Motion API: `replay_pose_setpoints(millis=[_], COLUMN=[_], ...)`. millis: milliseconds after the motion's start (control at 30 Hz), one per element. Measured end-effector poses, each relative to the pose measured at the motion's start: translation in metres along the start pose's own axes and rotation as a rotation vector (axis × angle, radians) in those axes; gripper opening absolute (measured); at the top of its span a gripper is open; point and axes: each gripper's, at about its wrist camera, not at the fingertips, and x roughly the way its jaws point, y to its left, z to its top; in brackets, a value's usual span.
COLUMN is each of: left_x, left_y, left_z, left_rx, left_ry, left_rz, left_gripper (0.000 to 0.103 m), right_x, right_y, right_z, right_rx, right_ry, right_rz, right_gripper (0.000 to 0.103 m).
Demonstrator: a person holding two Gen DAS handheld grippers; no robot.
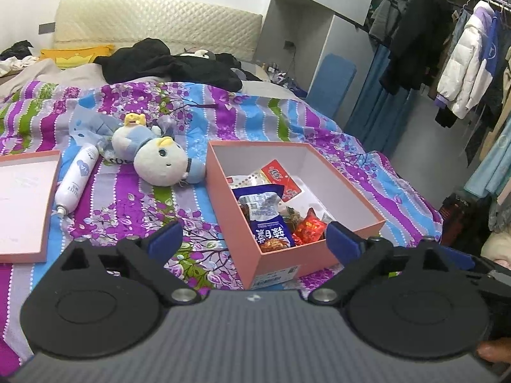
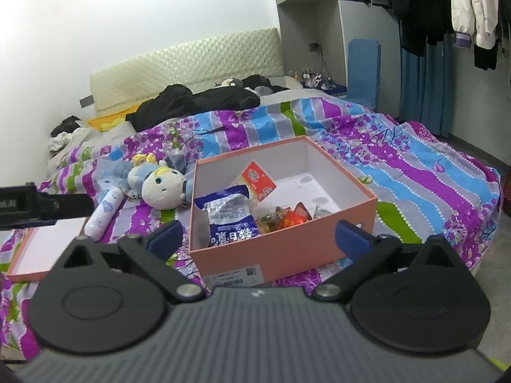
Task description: Organize snacks
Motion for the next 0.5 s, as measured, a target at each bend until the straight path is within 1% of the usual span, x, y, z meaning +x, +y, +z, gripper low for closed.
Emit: replay_pose_setpoints(millis=[167, 433, 500], left_x=[-0.0038, -0.0099, -0.0105], left_y=[0.0, 0.0027, 0.003], left_z=[0.001, 0.0035, 0.0031], left_rx=[0.003, 0.001, 0.0], left_ry=[-0.003, -0.004, 0.002], left_rz=[0.021, 0.082, 0.082], left_gripper=[0.1, 0.101, 0.101], right_x=[-0.0018, -0.0046, -0.0044], right_y=[0.0022, 0.0051, 0.0065], right_z=[-0.0009, 0.0013, 0.002], right_rx=[-0.009, -0.021, -0.026], right_ry=[-0.001, -0.017, -0.017], right_rz=[-0.003, 0.001, 0.0], right_gripper=[0.103, 0.103, 0.103])
